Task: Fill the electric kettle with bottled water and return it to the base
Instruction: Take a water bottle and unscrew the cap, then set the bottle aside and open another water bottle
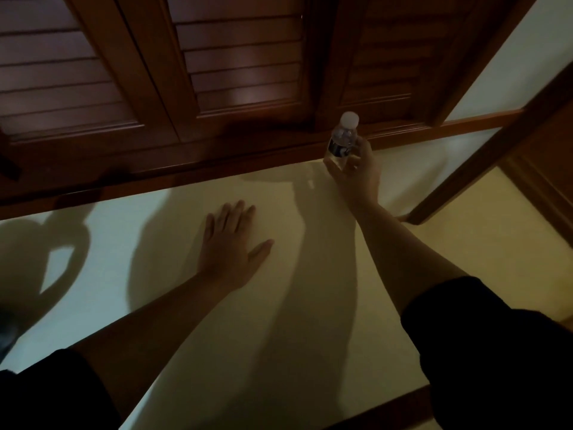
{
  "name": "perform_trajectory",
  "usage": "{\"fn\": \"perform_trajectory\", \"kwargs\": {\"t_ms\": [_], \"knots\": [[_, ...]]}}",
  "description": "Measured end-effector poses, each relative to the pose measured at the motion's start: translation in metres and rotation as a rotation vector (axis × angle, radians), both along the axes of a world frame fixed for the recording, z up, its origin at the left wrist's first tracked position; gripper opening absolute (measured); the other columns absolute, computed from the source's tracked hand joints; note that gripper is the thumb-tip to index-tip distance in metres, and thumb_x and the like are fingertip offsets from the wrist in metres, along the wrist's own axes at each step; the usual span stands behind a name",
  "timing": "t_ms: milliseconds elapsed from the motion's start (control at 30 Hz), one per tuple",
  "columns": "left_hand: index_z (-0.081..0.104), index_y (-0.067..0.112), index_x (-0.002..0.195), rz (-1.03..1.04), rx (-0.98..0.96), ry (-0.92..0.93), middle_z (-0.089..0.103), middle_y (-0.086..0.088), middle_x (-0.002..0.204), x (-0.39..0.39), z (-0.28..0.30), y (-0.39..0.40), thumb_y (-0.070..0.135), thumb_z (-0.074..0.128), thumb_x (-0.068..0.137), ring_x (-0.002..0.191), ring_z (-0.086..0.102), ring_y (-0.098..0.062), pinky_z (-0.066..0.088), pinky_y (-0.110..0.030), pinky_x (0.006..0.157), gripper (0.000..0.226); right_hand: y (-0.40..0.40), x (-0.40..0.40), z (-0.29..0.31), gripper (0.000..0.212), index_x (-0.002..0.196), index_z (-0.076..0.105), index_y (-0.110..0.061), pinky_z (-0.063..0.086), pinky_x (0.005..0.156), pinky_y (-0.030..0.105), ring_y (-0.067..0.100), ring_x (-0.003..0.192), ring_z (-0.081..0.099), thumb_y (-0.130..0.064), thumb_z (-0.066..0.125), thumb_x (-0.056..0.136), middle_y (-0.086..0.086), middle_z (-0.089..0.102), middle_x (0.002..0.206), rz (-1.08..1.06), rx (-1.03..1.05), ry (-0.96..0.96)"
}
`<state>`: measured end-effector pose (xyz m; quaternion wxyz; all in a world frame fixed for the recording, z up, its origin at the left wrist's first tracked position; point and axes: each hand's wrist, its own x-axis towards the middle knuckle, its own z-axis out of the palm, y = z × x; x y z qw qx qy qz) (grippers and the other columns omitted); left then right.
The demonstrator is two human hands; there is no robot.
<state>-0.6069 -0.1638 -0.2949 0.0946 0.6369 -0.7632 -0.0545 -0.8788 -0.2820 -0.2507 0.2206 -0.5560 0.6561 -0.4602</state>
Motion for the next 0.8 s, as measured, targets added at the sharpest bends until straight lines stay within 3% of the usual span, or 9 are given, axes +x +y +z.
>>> {"fn": "perform_trajectory", "kwargs": {"t_ms": [100,200,367,467,533,633,700,800], "knots": [[0.034,0.020,0.158,0.001,-0.001,0.008,0.031,-0.007,0.166,0.001,-0.001,0.000,0.071,0.030,0.093,0.154,0.025,-0.034,0.018,-0.058,0.124,0.082,-0.009,0.000,0.000,0.068,0.147,0.050,-0.020,0.059,0.076,0.021,-0.021,0.090,0.064,-0.024,0.085,0.089,-0.019,0.064,0.115,-0.002,0.019,-0.023],[0.035,0.020,0.158,0.002,-0.006,0.013,0.031,-0.007,0.166,0.000,-0.001,0.000,0.070,0.030,0.093,0.154,0.025,-0.034,0.018,-0.057,0.124,0.083,-0.013,0.001,0.000,0.070,0.149,0.048,-0.023,0.052,0.070,0.008,-0.024,0.087,0.062,-0.023,0.085,0.089,-0.019,0.062,0.116,0.002,0.027,-0.028],[0.032,0.022,0.159,0.009,0.004,0.008,0.029,-0.006,0.167,0.001,-0.002,-0.002,0.072,0.030,0.093,0.155,0.023,-0.033,0.017,-0.057,0.125,0.083,-0.011,0.001,0.000,0.081,0.154,0.044,-0.022,0.060,0.083,0.025,-0.005,0.100,0.069,-0.026,0.087,0.086,-0.015,0.063,0.124,0.025,0.060,-0.058],[0.034,0.023,0.159,0.011,0.005,0.023,0.030,-0.005,0.167,0.002,-0.003,-0.003,0.073,0.031,0.091,0.155,0.023,-0.031,0.016,-0.056,0.125,0.084,0.008,-0.003,0.000,0.099,0.162,0.034,-0.019,0.054,0.088,0.011,-0.011,0.109,0.063,-0.027,0.092,0.082,-0.010,0.062,0.136,0.029,0.086,-0.093],[0.034,0.026,0.159,0.018,0.047,0.099,0.027,0.000,0.168,0.003,-0.001,-0.005,0.075,0.035,0.087,0.157,0.019,-0.027,0.010,-0.053,0.127,0.087,0.032,-0.003,0.001,0.107,0.165,0.029,-0.022,0.052,0.104,0.021,0.001,0.127,0.057,-0.036,0.092,0.080,0.001,0.055,0.152,-0.037,0.116,-0.122],[0.038,0.030,0.157,0.006,0.138,0.309,0.029,0.004,0.167,0.012,0.005,-0.006,0.077,0.041,0.076,0.157,0.016,-0.021,0.005,-0.046,0.128,0.093,0.081,0.007,-0.004,0.098,0.161,0.030,-0.031,0.048,0.116,0.045,0.019,0.144,0.051,-0.040,0.089,0.084,0.004,0.048,0.161,-0.062,0.108,-0.212],[0.040,0.030,0.156,0.002,0.197,0.423,0.035,0.005,0.164,0.024,0.010,0.000,0.072,0.048,0.075,0.156,0.022,-0.019,0.009,-0.039,0.128,0.092,0.118,0.022,0.001,0.087,0.158,0.033,-0.034,0.048,0.114,0.043,0.018,0.145,0.048,-0.038,0.085,0.089,0.001,0.047,0.161,-0.033,0.092,-0.218],[0.047,0.027,0.152,0.029,0.215,0.555,0.047,0.004,0.155,0.050,0.025,0.031,0.052,0.063,0.082,0.142,0.041,-0.013,0.030,-0.030,0.120,0.076,0.170,0.049,0.015,0.071,0.154,0.042,-0.033,0.054,0.101,0.034,0.011,0.133,0.058,-0.037,0.079,0.094,-0.006,0.054,0.152,0.051,0.113,-0.222]]}}
